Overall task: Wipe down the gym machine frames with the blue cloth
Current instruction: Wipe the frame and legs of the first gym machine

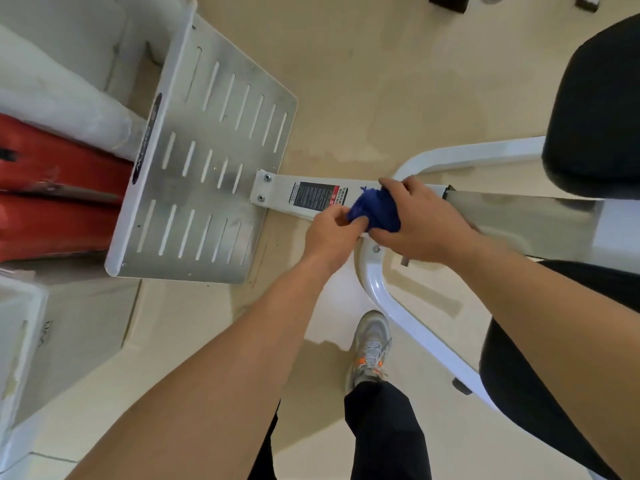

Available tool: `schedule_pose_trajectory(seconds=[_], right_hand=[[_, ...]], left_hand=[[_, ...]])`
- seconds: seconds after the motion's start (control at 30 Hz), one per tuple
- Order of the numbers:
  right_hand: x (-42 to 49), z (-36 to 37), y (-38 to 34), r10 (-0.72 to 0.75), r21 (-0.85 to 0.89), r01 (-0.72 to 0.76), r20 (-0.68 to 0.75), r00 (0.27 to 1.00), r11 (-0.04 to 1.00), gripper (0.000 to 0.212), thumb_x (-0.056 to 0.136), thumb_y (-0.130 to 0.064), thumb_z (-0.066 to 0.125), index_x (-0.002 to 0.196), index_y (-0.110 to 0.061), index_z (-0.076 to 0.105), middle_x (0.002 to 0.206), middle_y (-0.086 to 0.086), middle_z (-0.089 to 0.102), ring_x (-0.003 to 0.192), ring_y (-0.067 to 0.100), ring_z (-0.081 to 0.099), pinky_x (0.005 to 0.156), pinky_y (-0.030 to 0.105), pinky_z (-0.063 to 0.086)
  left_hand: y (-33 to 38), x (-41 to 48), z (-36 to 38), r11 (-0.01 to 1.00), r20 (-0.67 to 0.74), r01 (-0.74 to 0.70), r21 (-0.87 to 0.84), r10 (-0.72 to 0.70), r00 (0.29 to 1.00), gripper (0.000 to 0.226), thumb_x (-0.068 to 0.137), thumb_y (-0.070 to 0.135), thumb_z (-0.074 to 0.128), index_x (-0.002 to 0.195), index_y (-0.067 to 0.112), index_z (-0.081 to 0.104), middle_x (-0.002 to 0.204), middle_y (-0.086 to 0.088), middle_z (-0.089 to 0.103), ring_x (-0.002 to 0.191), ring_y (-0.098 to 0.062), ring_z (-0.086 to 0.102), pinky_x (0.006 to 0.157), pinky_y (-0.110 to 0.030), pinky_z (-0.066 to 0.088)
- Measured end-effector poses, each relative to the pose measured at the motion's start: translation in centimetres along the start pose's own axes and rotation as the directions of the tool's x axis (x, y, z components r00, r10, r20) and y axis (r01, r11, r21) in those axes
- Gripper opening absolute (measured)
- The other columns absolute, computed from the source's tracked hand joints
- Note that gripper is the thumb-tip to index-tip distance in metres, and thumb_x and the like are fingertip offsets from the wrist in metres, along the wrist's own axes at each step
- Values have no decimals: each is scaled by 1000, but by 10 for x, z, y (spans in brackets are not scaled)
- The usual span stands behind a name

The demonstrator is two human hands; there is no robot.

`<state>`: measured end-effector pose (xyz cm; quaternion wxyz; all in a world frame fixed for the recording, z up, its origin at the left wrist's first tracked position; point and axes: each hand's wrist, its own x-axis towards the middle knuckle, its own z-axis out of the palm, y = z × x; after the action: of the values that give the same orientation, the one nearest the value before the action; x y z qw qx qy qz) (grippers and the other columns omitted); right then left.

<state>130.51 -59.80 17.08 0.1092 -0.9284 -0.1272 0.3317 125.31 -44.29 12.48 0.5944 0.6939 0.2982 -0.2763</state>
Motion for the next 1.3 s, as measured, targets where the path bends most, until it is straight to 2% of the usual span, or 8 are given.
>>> schedule_pose_trajectory(seconds=[0.13, 0.27, 0.47, 0.7, 0.83, 0.93, 1.07, 1.3], right_hand=[[13, -9, 3, 125, 54, -123, -24, 992, 991, 67, 93, -26, 51, 154, -19, 24, 143, 12, 46, 124, 34, 49, 97, 42, 41], [22, -13, 7, 137, 46, -135, -44, 990, 990, 69, 89, -22, 60, 151, -23, 29, 139, 12, 46, 111, 36, 57, 89, 43, 48], [22, -2, 7, 150, -217, -199, -221, 964, 956, 48, 90, -17, 63, 129, -27, 38, 116, 11, 42, 71, 33, 54, 57, 36, 43], [12, 33, 12, 162, -515, -303, -301, 940, 802, 26, 77, -11, 65, 101, -16, 59, 111, 9, 47, 100, 31, 46, 78, 37, 35], [17, 63, 3, 102, -529, -351, -443, 891, 773, 21, 70, -3, 59, 90, -3, 64, 134, 19, 50, 112, 38, 49, 91, 45, 37], [25, 86, 6, 42, -544, -329, -473, 880, 771, 36, 78, -6, 62, 112, 6, 66, 147, 21, 45, 132, 40, 44, 111, 50, 30], [29, 114, 2, 112, -491, -384, -495, 861, 782, 62, 95, -27, 46, 149, 1, 35, 158, 25, 26, 146, 38, 27, 121, 54, 10], [44, 125, -1, 143, -532, -459, -531, 835, 711, 65, 101, -47, 25, 156, -12, 26, 162, 25, 10, 149, 40, 13, 120, 57, -1]], left_hand=[[-11, 6, -7, 991, -40, 46, -128, -51, 998, 30, 78, 31, 65, 95, 7, 61, 96, -14, 69, 96, -34, 66, 87, -51, 57], [-14, 12, -9, 984, -51, 54, -172, -63, 997, 10, 93, 16, 61, 98, 18, 53, 96, -4, 68, 90, -25, 69, 73, -33, 60], [-4, 44, -7, 992, -157, -89, 92, 103, 982, 12, 93, 20, 60, 97, 26, 50, 96, 5, 63, 87, -20, 64, 78, -38, 57], [-10, 80, 10, 902, -48, -173, 396, 209, 977, 17, 97, 25, 54, 113, 19, 50, 101, -2, 63, 94, -26, 61, 80, -37, 50], [-39, 94, 14, 833, 81, -328, 445, 328, 941, 30, 93, 28, 58, 121, 23, 49, 112, 3, 62, 99, -22, 60, 84, -40, 50], [-60, 99, 13, 793, 142, -448, 412, 430, 892, 46, 93, 30, 56, 136, 24, 42, 131, 5, 55, 115, -18, 55, 92, -40, 49], [-92, 104, 8, 759, 174, -506, 410, 479, 860, 55, 101, 30, 41, 152, 27, 24, 148, 5, 43, 131, -18, 44, 104, -40, 43], [-102, 144, 12, 470, 314, -640, 608, 599, 737, 70, 99, 44, 12, 156, 5, 3, 164, -15, 5, 152, -27, 2, 124, -39, 2]])
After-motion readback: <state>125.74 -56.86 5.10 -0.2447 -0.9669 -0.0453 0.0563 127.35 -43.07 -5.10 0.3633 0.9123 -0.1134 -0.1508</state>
